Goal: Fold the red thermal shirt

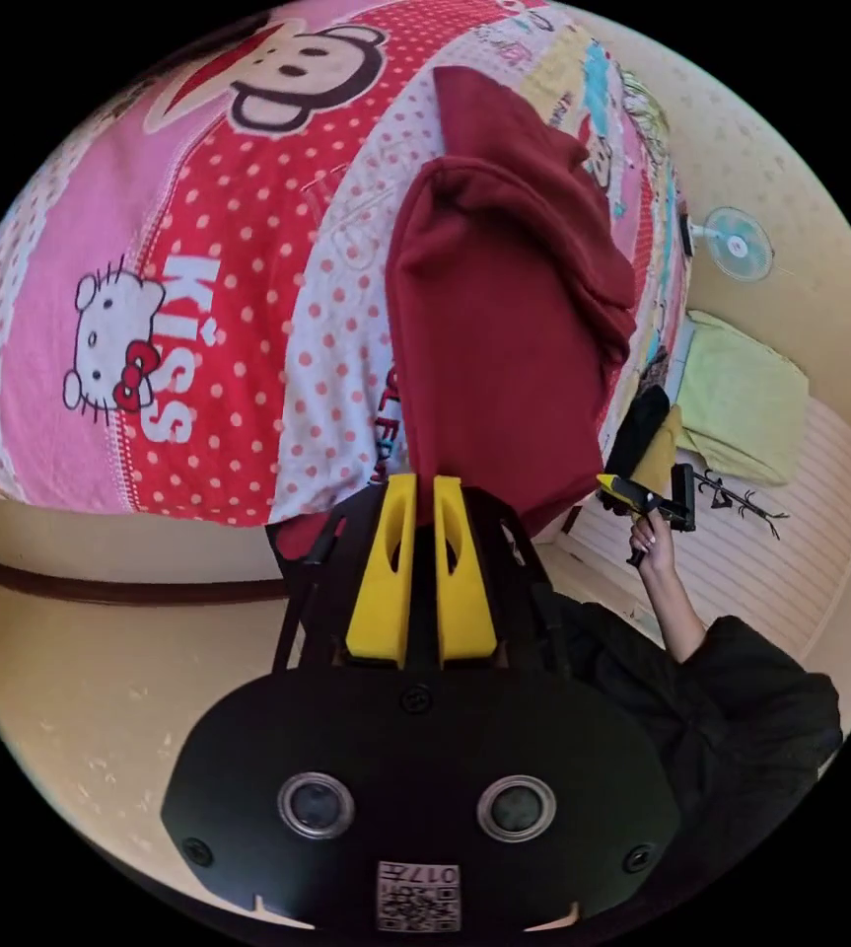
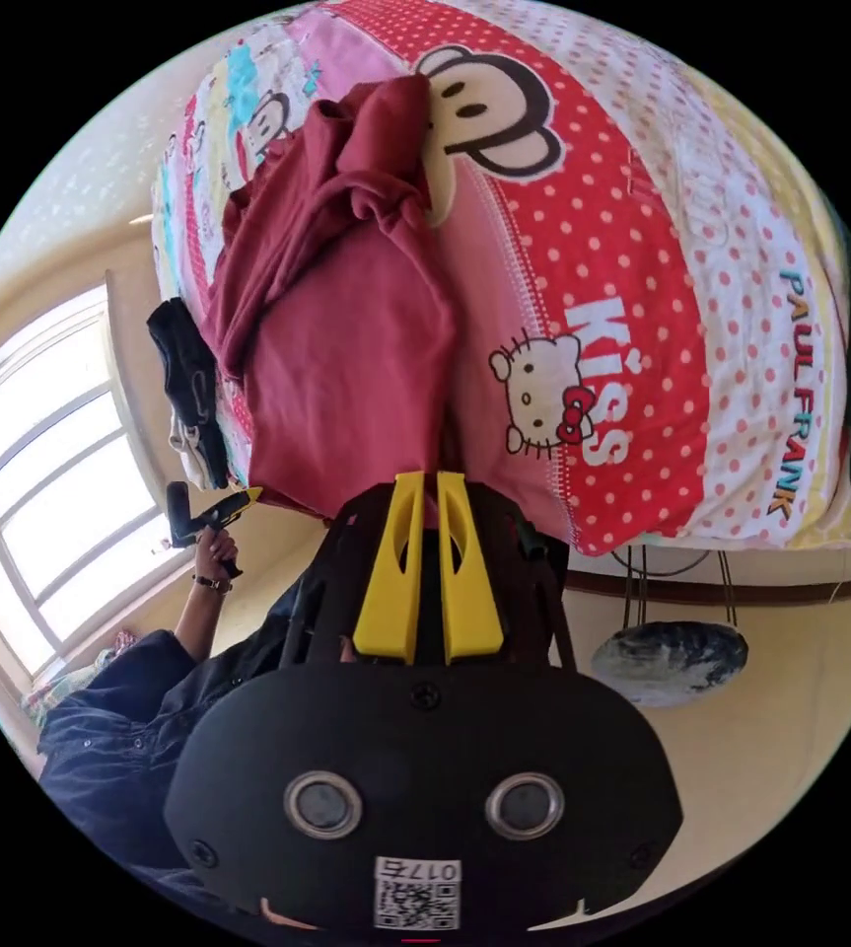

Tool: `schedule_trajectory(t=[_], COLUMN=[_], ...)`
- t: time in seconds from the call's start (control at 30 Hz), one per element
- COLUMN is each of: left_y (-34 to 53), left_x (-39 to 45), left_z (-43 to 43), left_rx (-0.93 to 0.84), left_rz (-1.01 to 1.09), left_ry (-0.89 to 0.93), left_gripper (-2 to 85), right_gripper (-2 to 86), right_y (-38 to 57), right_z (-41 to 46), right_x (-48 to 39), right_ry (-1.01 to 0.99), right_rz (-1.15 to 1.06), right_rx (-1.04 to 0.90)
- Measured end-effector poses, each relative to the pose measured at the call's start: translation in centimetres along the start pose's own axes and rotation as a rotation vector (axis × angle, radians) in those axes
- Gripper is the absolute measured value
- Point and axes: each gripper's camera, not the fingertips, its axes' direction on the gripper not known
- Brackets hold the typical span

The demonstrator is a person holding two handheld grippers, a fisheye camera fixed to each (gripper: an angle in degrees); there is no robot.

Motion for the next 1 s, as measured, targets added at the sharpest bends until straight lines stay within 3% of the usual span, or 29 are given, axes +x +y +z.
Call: schedule_trajectory(t=[0.2, 0.33, 0.47, 0.57, 0.8, 1.0], left_y=[-5.5, -10.0, -9.3, -7.8, -7.7, -8.7], left_x=[3.9, 2.9, 1.2, -0.8, -4.7, -5.0], left_z=[-9.4, -11.5, -12.5, -11.3, -8.0, -8.4], left_rx=[0.237, 0.201, 0.2, 0.174, 0.126, 0.075], left_rz=[0.076, 0.062, 0.07, 0.034, -0.102, -0.124], left_ry=[0.16, 0.155, 0.112, 0.079, 0.122, 0.106], left_gripper=[4.6, 11.6, 12.4, 12.8, 11.9, 8.3], right_gripper=[4.5, 8.9, 13.2, 13.7, 10.8, 5.8], right_y=[-3.6, -6.6, -5.5, -4.2, -2.7, -2.3], right_z=[-8.3, -11.0, -10.7, -8.6, -3.1, -2.7], right_x=[-2.8, -2.1, -0.5, 2.0, 5.4, 3.2], right_ry=[-0.136, -0.282, -0.118, -0.172, -0.281, -0.235], right_rz=[-0.109, -0.094, -0.047, 0.0, 0.116, 0.039], right_rx=[0.174, 0.209, 0.164, 0.138, 0.098, 0.048])
